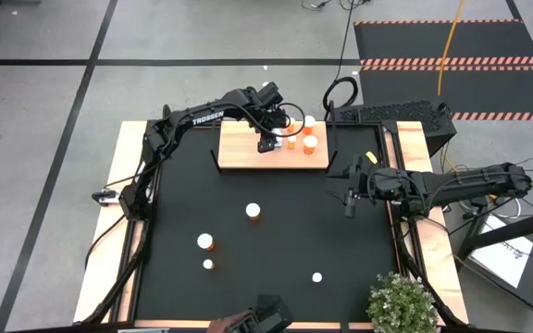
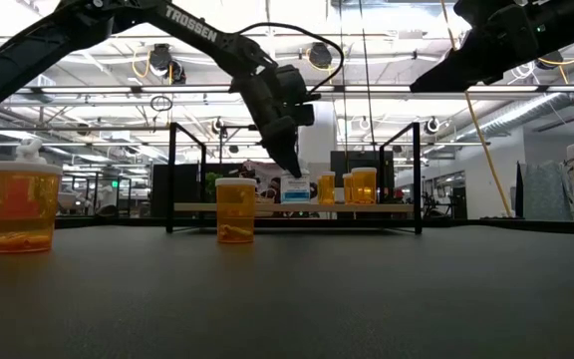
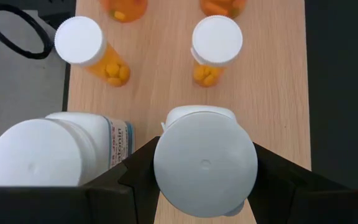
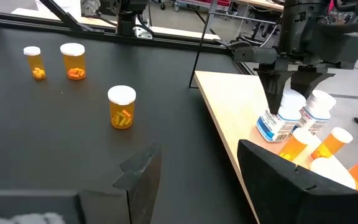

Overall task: Pick and place medicine bottles onto shelf by color
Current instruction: Put the white pill bottle aligned with the other white pill bottle on the shelf, then put the top big orange pill bottle on the shelf

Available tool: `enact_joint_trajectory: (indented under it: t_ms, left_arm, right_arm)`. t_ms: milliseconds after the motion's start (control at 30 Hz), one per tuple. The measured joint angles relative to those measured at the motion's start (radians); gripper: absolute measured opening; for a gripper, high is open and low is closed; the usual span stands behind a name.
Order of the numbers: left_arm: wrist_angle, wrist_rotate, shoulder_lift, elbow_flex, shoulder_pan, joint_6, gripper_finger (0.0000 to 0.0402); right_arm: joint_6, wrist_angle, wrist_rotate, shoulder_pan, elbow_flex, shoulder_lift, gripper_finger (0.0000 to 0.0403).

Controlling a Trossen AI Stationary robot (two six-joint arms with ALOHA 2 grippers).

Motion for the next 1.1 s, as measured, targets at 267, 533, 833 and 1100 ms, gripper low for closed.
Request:
enact_joint_trajectory:
  t_ms: [267,533,833,1100]
  left_arm:
    - [0.0,0.0,0.0,0.0,0.0,-0.001,0.0227]
    - [0.002,-0.006,-0.003,0.0,-0.008,-0.026,0.0243]
    - [-0.026,-0.074,-0.078,0.0,-0.041,-0.054,0.0244]
    - [-0.117,-0.168,-0.222,0.001,-0.097,-0.129,0.0244]
  right_arm:
    - [0.0,0.0,0.0,0.0,0.0,0.0,0.0205]
    - [-0.002,0.0,0.0,0.0,0.0,0.0,0.0205]
    - [-0.003,-0.003,0.0,0.0,0.0,0.0,0.0205]
    - [0.019,-0.008,0.0,0.003,0.0,0.0,0.0205]
